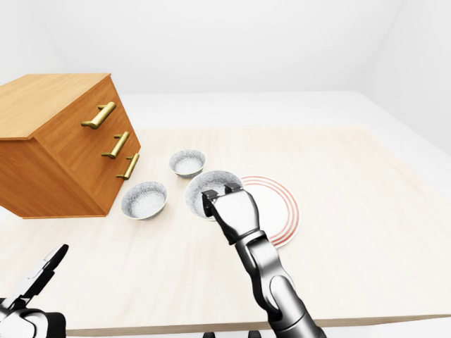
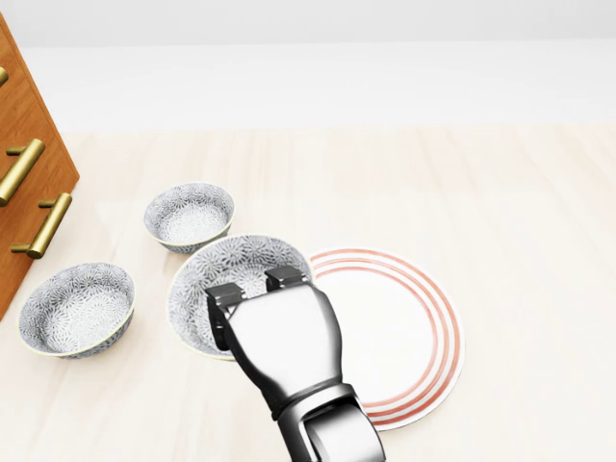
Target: Put the bowl at the front on the plate.
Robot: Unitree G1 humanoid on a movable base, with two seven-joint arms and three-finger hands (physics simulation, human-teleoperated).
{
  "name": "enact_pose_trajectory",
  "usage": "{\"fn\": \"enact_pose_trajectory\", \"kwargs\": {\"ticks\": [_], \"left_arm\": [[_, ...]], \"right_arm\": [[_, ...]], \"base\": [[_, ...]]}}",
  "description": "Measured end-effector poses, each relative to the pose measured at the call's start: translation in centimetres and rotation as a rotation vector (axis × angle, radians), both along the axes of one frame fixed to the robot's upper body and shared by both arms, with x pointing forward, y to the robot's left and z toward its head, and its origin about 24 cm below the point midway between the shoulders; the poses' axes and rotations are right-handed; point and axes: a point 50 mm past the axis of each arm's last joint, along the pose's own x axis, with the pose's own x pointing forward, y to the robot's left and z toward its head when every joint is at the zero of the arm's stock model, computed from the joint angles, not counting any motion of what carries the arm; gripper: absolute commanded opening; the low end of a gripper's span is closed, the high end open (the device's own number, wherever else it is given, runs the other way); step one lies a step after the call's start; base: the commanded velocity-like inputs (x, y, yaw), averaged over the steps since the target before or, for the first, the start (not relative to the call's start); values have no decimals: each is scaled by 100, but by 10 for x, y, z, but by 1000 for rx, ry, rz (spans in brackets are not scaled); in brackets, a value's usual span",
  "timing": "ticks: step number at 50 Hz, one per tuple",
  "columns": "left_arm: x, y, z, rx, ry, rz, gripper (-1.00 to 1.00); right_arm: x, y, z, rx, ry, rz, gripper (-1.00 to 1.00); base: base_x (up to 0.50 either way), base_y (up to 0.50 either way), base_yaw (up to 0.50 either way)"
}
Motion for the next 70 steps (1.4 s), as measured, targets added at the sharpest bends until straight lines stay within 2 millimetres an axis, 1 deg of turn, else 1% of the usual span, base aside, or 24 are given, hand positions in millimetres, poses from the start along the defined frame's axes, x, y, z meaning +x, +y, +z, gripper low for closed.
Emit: {"fn": "enact_pose_trajectory", "kwargs": {"ticks": [15,31,49,70], "left_arm": [[2,0,-5,-16,18,-1,100],[1,0,-2,-9,6,2,100],[4,1,-7,-24,20,2,100],[4,0,-4,-17,13,6,100]], "right_arm": [[6,-13,4,11,-16,-43,-100],[10,-28,7,32,-35,-90,-100],[13,-47,-4,69,-39,-149,-100],[8,-71,-19,103,-38,-227,-100]], "base": [[0,0,0],[0,0,0],[0,0,0],[0,0,0]]}}
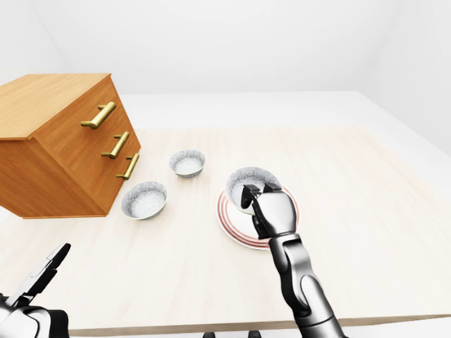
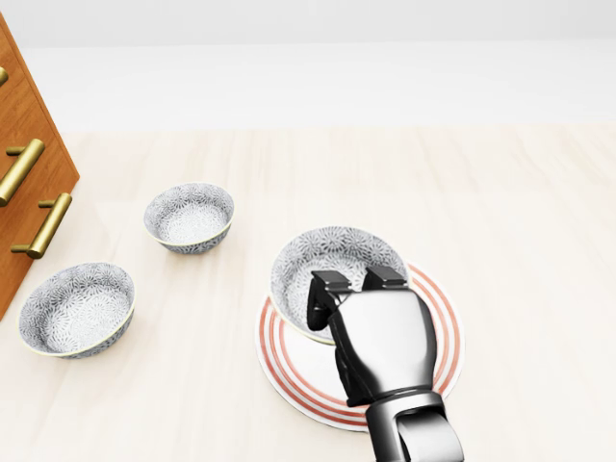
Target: Put the bowl at the front on the plate.
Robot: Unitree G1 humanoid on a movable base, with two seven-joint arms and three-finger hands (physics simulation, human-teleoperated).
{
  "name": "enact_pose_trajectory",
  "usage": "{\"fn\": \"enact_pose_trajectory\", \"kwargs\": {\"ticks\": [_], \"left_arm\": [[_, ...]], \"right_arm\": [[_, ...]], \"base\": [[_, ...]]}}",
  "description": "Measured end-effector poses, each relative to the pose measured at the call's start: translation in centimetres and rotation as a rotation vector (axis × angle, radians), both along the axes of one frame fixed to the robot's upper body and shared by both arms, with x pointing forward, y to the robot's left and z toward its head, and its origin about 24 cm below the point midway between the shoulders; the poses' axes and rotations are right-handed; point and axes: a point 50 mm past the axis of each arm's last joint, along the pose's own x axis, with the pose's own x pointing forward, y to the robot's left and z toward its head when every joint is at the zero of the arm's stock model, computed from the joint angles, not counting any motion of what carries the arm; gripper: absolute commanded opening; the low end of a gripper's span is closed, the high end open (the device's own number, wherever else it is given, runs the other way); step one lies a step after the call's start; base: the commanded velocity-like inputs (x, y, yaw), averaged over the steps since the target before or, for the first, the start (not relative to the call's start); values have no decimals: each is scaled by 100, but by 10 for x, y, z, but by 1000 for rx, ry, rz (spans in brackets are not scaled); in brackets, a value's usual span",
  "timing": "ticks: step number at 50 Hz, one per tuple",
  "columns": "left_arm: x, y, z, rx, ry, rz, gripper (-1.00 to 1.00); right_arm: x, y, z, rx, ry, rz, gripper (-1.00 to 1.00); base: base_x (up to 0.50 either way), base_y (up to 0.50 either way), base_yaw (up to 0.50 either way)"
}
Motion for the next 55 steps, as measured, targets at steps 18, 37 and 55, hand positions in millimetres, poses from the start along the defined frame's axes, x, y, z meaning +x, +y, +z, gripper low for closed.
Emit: {"fn": "enact_pose_trajectory", "kwargs": {"ticks": [18,37,55], "left_arm": [[-1,0,2,4,-7,1,100],[-1,0,2,7,-9,2,100],[-2,1,3,6,-14,1,100]], "right_arm": [[-2,-10,-9,-7,-2,-38,-100],[-3,-10,-9,-27,-7,-40,-100],[10,-17,-17,-47,10,-68,-100]], "base": [[0,0,0],[0,0,0],[0,0,0]]}}
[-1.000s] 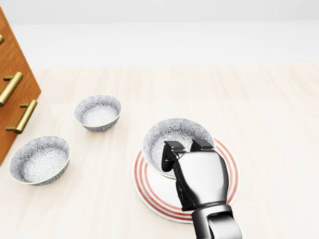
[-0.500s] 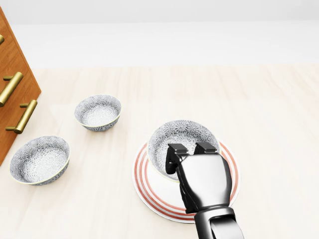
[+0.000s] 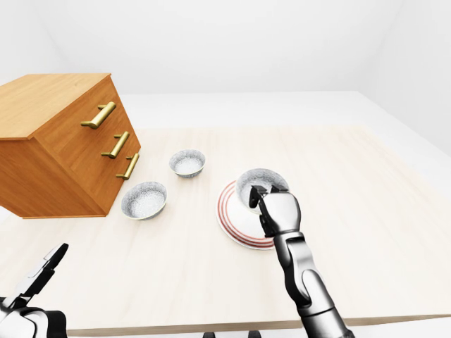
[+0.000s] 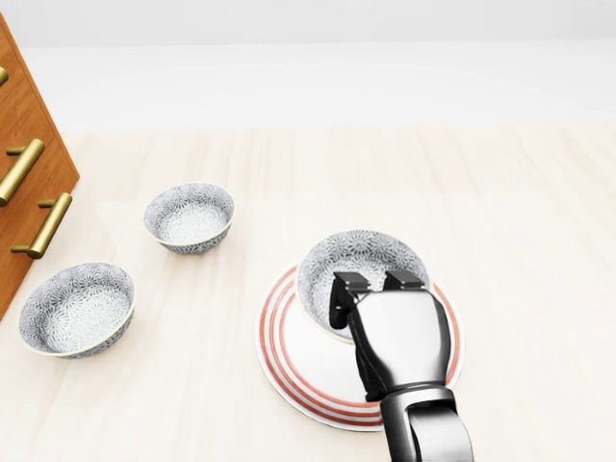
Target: Put the bowl at the front on the plate.
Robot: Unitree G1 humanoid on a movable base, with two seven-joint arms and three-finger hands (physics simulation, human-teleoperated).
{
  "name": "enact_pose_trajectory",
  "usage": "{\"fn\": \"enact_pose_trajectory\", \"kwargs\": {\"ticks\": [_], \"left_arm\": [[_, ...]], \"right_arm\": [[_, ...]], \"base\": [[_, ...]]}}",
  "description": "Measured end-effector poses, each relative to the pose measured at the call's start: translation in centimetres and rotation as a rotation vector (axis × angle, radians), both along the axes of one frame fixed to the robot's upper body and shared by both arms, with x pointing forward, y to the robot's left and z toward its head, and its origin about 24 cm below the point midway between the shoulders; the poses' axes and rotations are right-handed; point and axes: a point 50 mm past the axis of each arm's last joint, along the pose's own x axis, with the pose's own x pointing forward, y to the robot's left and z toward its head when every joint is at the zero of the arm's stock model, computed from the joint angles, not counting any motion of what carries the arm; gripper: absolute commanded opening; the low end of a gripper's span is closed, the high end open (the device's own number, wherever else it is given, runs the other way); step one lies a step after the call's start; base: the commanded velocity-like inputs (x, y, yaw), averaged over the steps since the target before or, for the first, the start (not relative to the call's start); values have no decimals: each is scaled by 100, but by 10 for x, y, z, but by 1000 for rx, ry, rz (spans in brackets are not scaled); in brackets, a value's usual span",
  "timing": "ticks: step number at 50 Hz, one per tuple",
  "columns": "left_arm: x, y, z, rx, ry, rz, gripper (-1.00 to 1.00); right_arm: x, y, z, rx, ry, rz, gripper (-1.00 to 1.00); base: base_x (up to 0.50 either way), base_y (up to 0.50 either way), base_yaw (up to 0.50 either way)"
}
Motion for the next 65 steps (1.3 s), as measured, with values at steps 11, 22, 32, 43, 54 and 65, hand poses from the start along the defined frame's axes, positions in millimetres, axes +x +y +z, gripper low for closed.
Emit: {"fn": "enact_pose_trajectory", "kwargs": {"ticks": [11,22,32,43,54,65], "left_arm": [[-1,0,2,4,-6,1,100],[-1,0,3,5,-11,2,100],[-1,0,4,10,-14,2,100],[-1,0,3,7,-10,1,100],[0,0,2,4,-10,1,100],[0,0,1,0,-8,0,100]], "right_arm": [[10,-4,-8,8,23,-18,-100],[18,-8,-18,26,47,-34,-100],[22,-10,-29,40,76,-47,-100],[24,-11,-38,50,98,-59,-100],[30,-11,-40,57,102,-64,-100],[33,-10,-39,57,102,-59,-100]], "base": [[0,0,0],[0,0,0],[0,0,0],[0,0,0],[0,0,0],[0,0,0]]}}
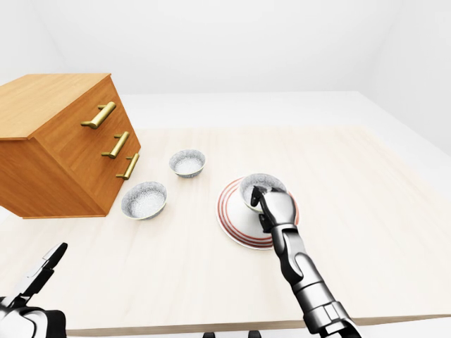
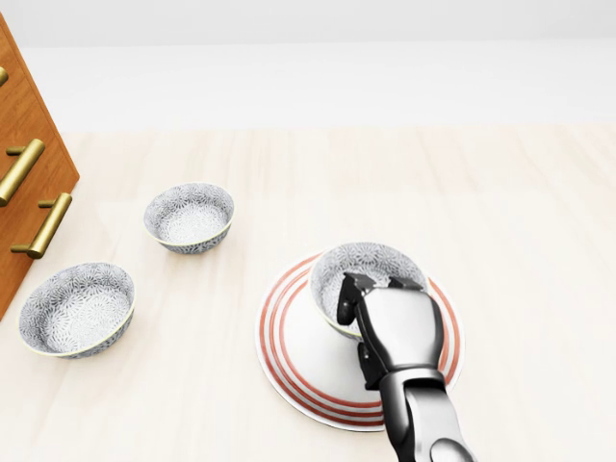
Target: Put the bowl at the front on the plate.
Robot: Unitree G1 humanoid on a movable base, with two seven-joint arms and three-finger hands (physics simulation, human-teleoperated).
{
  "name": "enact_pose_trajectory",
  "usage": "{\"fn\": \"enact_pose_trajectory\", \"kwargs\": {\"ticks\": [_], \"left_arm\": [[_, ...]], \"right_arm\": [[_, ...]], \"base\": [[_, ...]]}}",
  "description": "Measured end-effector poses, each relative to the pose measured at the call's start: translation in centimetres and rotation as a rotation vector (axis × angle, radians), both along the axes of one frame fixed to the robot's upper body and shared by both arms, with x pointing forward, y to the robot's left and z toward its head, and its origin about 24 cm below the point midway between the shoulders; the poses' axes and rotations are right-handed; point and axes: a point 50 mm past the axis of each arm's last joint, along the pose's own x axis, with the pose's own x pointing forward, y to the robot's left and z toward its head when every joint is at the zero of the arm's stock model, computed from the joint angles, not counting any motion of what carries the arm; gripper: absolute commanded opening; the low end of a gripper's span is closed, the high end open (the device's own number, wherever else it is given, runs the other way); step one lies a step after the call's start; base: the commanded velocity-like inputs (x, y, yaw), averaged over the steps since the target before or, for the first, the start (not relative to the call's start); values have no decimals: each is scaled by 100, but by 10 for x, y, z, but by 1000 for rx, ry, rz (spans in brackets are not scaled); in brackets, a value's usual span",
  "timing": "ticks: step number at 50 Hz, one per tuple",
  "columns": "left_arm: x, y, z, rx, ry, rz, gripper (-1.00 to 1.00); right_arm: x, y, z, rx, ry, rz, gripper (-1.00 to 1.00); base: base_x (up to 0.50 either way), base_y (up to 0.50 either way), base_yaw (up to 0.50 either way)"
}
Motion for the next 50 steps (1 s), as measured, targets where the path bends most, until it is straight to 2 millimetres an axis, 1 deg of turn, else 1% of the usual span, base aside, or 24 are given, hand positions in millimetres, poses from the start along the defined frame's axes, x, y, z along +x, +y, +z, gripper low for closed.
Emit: {"fn": "enact_pose_trajectory", "kwargs": {"ticks": [9,21,22,23,32,40,45,50], "left_arm": [[1,0,-1,-5,5,-1,100],[-1,0,2,5,-6,1,100],[-1,0,2,5,-6,1,100],[-1,0,2,5,-7,1,100],[-2,0,4,11,-16,1,100],[-2,0,5,15,-19,2,100],[-2,0,5,14,-17,2,100],[-1,0,3,9,-11,1,100]], "right_arm": [[1,2,5,-6,-6,12,-100],[1,5,7,-9,-9,20,-100],[1,5,7,-9,-9,20,-19],[1,5,7,-9,-11,20,100],[2,4,9,-4,-35,13,100],[2,4,17,-8,-60,15,100],[2,5,27,-18,-83,28,100],[2,8,44,-40,-116,47,100]], "base": [[0,0,0],[0,0,0],[0,0,0],[0,0,0],[0,0,0],[0,0,0],[0,0,0],[0,0,0]]}}
